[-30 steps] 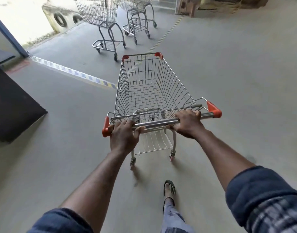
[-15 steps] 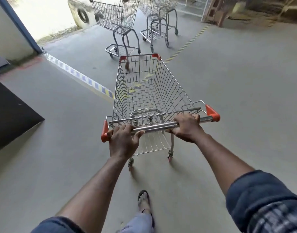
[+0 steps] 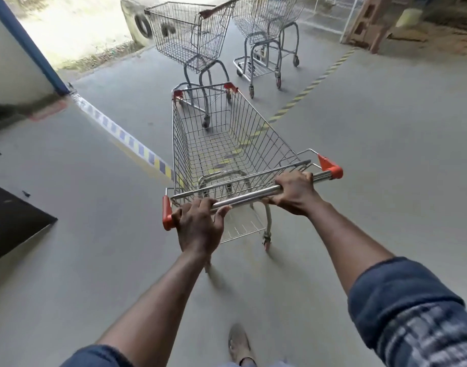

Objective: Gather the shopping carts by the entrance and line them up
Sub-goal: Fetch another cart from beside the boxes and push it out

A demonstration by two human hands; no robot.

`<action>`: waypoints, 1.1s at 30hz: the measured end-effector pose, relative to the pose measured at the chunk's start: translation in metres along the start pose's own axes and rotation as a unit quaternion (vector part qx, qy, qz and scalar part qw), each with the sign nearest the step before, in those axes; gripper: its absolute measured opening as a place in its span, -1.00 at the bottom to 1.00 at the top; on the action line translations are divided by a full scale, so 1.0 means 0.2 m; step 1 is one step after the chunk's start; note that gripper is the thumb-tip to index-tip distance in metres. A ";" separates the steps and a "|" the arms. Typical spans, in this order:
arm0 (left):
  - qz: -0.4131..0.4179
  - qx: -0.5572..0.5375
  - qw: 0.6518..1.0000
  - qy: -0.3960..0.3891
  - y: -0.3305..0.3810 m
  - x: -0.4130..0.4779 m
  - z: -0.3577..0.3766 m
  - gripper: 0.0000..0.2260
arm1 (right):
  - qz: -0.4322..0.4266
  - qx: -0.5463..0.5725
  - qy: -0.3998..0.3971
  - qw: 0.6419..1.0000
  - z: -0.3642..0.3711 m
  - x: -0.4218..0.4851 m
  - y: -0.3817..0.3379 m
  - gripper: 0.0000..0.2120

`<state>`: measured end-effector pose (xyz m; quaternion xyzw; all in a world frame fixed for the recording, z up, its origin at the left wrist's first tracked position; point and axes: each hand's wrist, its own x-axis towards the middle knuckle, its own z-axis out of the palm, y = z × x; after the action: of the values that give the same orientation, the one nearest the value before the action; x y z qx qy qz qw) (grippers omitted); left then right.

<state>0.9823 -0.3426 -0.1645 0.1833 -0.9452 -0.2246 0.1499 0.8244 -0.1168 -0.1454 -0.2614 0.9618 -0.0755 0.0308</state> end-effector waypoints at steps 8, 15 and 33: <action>-0.041 -0.005 0.999 0.005 0.02 0.85 0.16 -0.70 | -0.033 0.002 0.004 0.999 -0.05 0.88 0.16 -0.47; -0.090 0.000 0.995 0.035 0.08 1.54 0.37 -0.67 | -0.087 -0.002 -0.006 0.996 -0.08 1.76 0.35 -0.45; -0.180 0.069 0.980 0.040 -0.25 3.17 0.54 -0.76 | -0.199 0.015 -0.035 0.979 -0.09 3.66 0.22 -0.53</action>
<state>0.3943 -0.6071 -0.1535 0.3695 -0.9032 -0.1741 0.1320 0.1704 -0.4480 -0.1495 -0.4496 0.8876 -0.0853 0.0523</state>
